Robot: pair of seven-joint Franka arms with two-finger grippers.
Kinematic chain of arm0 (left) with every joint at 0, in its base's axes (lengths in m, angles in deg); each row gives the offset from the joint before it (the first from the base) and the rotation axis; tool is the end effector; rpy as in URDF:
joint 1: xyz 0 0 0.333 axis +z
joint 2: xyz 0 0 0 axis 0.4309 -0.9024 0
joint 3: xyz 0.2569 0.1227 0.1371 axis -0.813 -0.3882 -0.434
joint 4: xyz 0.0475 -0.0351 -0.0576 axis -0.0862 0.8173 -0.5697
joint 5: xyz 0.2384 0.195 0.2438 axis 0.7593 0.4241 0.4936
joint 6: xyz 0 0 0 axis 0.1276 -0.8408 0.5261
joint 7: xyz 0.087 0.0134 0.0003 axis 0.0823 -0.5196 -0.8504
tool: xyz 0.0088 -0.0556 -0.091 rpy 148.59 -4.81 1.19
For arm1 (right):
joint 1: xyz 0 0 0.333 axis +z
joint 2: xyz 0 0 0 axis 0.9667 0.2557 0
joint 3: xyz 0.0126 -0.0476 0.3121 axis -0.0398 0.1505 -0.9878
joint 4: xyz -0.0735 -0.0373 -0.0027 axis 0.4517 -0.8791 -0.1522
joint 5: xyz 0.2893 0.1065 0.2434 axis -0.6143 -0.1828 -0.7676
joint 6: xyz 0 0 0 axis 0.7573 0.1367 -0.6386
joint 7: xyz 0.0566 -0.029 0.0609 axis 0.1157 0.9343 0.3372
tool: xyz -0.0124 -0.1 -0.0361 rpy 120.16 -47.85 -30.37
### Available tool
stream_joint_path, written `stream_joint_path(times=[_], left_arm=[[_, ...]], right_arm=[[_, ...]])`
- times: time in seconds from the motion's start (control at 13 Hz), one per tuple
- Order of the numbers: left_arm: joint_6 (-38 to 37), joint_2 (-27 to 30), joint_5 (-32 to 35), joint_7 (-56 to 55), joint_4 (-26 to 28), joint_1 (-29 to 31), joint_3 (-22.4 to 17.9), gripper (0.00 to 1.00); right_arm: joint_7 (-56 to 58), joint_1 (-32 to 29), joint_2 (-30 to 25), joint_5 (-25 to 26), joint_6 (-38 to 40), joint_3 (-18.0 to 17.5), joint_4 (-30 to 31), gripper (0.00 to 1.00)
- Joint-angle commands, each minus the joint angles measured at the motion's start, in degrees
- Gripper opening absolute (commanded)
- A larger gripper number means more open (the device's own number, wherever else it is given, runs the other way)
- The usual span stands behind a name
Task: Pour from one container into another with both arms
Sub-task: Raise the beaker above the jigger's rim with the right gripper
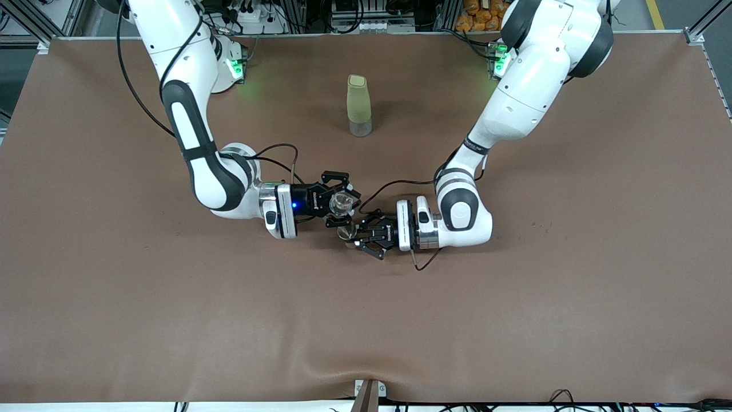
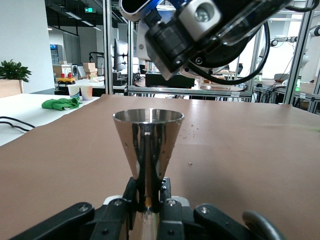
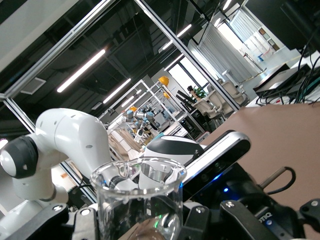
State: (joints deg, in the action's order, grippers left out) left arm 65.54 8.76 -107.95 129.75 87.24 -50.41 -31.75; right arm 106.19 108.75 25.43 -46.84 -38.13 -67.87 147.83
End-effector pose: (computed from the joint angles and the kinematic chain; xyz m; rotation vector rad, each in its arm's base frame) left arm 0.5989 -0.4117 0.1361 1.3434 -1.2682 1.1255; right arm 0.5558 0.3457 0.2441 -1.3853 -0.6012 -0.7092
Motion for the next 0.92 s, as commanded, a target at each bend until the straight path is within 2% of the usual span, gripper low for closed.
stream_joint_path(times=[0.0,0.85], left_arm=[[0.5,-0.6,-2.3,1.1,-1.1,-0.5,-0.3,0.0],[0.6,-0.6,-2.3,1.2,-1.0,-0.4,-0.3,0.0]], right_arm=[[-5.0,0.3,-0.3,-1.7,1.5,0.1,0.4,0.0],[-23.4,0.3,-0.8,-0.9,1.5,0.3,0.4,0.0]])
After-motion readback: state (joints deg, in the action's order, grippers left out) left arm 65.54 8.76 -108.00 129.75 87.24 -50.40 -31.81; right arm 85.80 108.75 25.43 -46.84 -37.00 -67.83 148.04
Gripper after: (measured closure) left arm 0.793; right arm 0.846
